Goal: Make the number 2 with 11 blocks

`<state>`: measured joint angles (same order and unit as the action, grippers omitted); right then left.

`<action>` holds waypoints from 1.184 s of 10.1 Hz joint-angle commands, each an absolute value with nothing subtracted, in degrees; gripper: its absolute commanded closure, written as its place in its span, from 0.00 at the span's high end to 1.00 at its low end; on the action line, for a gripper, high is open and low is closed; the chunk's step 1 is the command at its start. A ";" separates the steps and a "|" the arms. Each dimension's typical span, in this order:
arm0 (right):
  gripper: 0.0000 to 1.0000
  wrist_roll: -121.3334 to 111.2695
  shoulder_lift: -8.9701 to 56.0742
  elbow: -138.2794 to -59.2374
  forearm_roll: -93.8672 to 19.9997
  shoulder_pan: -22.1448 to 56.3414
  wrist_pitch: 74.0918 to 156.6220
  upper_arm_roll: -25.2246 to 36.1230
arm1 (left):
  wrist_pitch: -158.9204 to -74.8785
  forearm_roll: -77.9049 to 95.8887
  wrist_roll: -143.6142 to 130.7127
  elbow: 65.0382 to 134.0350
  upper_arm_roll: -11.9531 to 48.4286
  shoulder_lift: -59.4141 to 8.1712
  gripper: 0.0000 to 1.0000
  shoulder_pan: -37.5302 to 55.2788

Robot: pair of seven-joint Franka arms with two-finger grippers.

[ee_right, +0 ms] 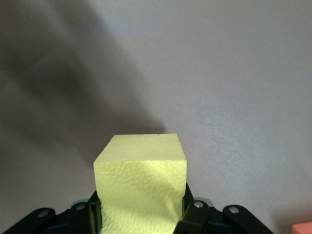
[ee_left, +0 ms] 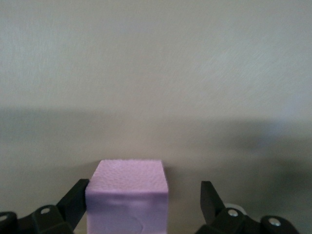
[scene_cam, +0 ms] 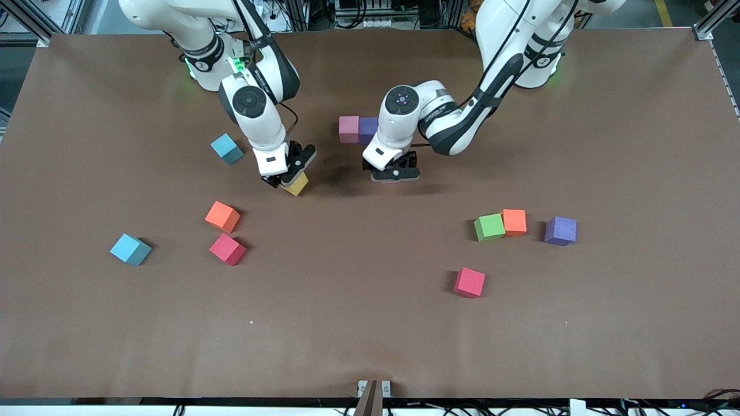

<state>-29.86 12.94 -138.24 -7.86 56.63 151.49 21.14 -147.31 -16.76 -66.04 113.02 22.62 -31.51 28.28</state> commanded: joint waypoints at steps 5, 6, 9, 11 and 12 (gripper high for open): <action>0.23 -38.76 26.34 -114.92 -7.47 62.56 132.66 20.30 | -147.04 -17.67 -60.42 110.75 21.02 -26.02 1.00 16.81; 0.22 -38.59 28.80 -112.52 -7.56 64.58 132.54 19.95 | -146.87 -17.14 -57.60 110.05 18.92 -26.10 1.00 15.92; 0.20 -38.50 31.82 -109.17 -7.65 70.04 133.15 19.86 | -146.78 -14.69 -46.28 107.86 11.89 -26.72 1.00 14.86; 0.18 -38.32 31.82 -108.37 -7.73 70.75 133.07 19.78 | -145.30 -9.95 -39.67 103.38 8.80 -29.08 1.00 14.85; 0.18 -38.15 31.82 -108.11 -7.82 70.75 133.24 19.25 | -143.46 -9.84 -37.72 101.79 7.66 -29.70 1.00 14.85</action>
